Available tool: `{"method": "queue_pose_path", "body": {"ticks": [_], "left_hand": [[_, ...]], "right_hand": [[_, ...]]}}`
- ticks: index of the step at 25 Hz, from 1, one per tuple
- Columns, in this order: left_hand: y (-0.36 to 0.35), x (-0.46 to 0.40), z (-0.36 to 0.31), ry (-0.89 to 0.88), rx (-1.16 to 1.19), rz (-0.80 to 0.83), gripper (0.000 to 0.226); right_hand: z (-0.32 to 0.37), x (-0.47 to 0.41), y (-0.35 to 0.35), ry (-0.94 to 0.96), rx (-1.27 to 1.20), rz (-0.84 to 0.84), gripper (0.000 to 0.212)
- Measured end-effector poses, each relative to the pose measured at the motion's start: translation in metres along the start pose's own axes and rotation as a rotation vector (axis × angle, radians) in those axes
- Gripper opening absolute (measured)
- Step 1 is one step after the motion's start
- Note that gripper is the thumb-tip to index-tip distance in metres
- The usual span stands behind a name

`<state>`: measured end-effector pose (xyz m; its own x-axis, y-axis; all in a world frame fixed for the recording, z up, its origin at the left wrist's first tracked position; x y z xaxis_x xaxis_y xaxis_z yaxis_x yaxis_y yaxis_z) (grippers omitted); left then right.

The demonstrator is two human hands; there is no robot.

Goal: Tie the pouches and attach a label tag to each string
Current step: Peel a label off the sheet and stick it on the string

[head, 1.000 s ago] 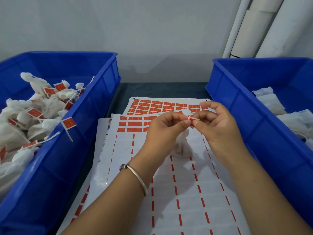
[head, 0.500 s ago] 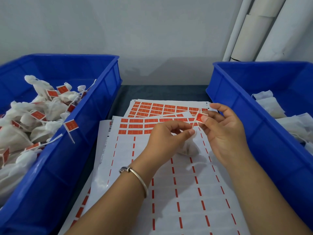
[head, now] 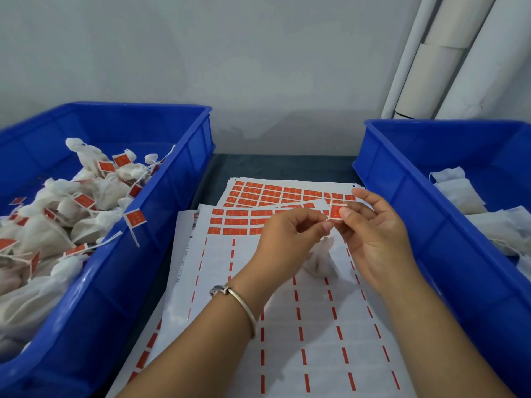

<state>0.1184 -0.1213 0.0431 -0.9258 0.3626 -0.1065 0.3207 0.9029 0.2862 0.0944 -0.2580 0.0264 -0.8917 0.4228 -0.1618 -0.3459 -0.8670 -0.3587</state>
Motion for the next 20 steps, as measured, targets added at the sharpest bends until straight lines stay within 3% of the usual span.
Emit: {"method": "queue_pose_path", "body": {"ticks": [4, 8, 11, 20], "left_hand": [[0.010, 0.001, -0.006, -0.008, 0.016, -0.061, 0.020], [0.031, 0.006, -0.023, -0.034, 0.027, -0.173, 0.016], [0.058, 0.011, -0.040, -0.084, 0.117, -0.312, 0.013], [0.180, 0.037, -0.099, -0.251, 0.140, -0.752, 0.012]], "right_hand": [[-0.003, -0.001, -0.002, -0.004, -0.010, 0.047, 0.039], [-0.025, 0.004, -0.001, -0.098, 0.215, 0.033, 0.022], [-0.040, 0.012, -0.001, -0.163, 0.371, 0.094, 0.012], [-0.037, 0.018, -0.005, -0.132, 0.502, 0.183, 0.015]]}}
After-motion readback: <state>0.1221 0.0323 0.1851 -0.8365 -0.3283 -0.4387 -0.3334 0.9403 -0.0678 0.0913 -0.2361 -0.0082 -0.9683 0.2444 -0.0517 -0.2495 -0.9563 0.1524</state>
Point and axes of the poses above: each hand's wrist, its own x-axis away from the middle knuckle, its own y-axis out of the back of the hand, z = x × y, the point moved 2 cm from there along -x, towards the middle knuckle, and after that the axes turned 2 degrees about y, right-handed, at the moved point
